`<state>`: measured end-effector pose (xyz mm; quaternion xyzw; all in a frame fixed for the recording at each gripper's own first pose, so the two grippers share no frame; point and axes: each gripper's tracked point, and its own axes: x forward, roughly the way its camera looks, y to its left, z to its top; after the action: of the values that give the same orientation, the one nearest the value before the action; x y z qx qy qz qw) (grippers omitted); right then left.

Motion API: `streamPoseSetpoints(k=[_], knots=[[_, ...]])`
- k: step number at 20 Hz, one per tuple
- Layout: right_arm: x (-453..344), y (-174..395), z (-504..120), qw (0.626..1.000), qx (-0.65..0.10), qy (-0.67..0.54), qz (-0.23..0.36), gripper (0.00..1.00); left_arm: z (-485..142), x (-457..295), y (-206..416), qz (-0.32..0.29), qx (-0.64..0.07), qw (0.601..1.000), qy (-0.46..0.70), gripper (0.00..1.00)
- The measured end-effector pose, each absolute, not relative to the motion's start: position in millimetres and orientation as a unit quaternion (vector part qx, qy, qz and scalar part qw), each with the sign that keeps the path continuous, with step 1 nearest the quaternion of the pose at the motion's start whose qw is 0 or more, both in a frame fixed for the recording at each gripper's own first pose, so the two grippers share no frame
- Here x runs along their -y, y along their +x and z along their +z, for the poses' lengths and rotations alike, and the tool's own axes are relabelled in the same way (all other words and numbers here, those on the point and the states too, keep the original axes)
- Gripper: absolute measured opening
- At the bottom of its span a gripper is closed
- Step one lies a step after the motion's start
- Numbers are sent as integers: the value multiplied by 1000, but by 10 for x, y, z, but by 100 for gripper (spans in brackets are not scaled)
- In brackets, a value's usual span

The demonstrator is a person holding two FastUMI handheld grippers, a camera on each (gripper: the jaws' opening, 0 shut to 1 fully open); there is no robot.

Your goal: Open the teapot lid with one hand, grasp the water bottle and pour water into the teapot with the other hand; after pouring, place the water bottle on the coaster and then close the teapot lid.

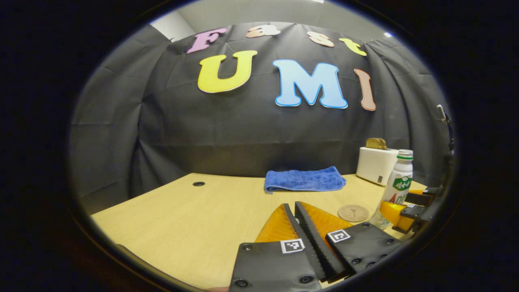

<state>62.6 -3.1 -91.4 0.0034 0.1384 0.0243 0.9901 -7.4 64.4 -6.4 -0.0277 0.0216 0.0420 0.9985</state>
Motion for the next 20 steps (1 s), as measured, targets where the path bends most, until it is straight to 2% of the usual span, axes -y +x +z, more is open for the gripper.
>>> streamPoseSetpoints(k=[1, 4, 9, 15, 16, 18, 19, 20], knots=[[27, 598, -873, 990, -138, 3, 25, 78, -84, -634, -77, 42, -22, 999, -26, 8], [22, 598, -872, 990, -139, 0, 30, 76, -79, -637, -69, 42, -22, 999, -25, 8], [-6, 611, -774, 990, -128, -41, 33, 77, -88, -664, -80, 43, -22, 998, -28, 8], [11, 644, -640, 983, -108, -145, 27, 76, -88, -762, -79, 50, -21, 998, -28, 8], [19, 658, -614, 981, -104, -161, 26, 76, -84, -781, -75, 52, -21, 998, -28, 25], [47, 684, -562, 977, -97, -190, 22, 76, -85, -837, -76, 56, -21, 998, -29, 25], [51, 697, -529, 974, -93, -206, 21, 76, -91, -855, -75, 58, -20, 998, -29, 8], [59, 716, -500, 970, -90, -224, 19, 77, -94, -875, -80, 59, -20, 998, -29, 8]])
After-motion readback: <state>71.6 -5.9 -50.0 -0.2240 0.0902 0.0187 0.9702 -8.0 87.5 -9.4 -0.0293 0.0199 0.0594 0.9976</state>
